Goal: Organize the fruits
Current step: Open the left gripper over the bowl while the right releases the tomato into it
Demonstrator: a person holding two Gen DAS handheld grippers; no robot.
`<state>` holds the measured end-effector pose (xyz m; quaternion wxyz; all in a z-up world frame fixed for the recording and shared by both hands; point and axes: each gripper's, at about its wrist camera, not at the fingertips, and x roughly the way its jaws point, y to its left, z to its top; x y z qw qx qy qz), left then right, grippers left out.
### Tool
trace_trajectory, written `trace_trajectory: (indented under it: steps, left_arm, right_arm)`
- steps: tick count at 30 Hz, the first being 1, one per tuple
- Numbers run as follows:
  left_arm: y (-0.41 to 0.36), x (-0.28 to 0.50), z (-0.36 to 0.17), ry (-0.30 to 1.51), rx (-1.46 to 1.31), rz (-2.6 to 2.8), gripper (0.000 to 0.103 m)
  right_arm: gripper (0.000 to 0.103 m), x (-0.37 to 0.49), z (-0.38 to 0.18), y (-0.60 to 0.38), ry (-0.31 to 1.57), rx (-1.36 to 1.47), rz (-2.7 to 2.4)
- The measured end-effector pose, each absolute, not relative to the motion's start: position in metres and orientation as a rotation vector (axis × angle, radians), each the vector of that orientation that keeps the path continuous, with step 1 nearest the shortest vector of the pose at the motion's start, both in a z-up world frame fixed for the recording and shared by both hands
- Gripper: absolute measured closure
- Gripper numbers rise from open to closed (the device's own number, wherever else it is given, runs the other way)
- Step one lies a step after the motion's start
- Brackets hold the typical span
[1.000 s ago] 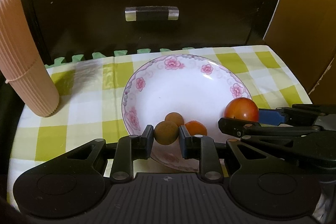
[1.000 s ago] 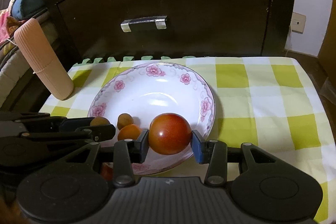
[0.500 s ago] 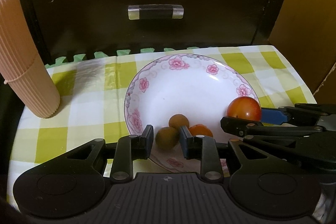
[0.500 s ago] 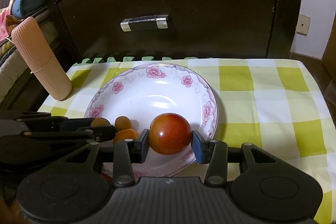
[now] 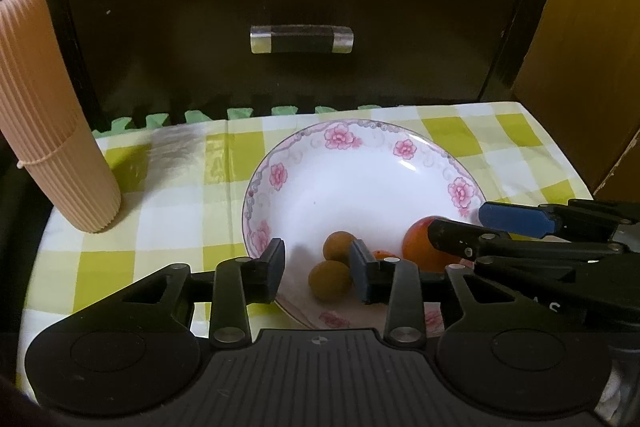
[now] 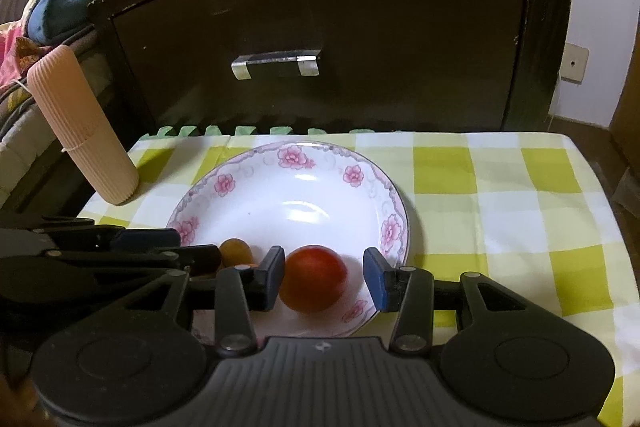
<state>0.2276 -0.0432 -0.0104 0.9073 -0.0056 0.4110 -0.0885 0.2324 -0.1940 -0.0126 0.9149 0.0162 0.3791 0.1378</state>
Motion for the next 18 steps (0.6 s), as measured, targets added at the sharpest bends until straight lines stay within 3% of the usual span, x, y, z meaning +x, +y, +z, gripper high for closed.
trace_trajectory:
  steps: [18]
  left_arm:
    - [-0.032,0.207,0.012,0.818,-0.015,-0.173,0.048]
  right_arm:
    - [0.061,0.209,0.005,-0.193,0.764,0.035,0.271]
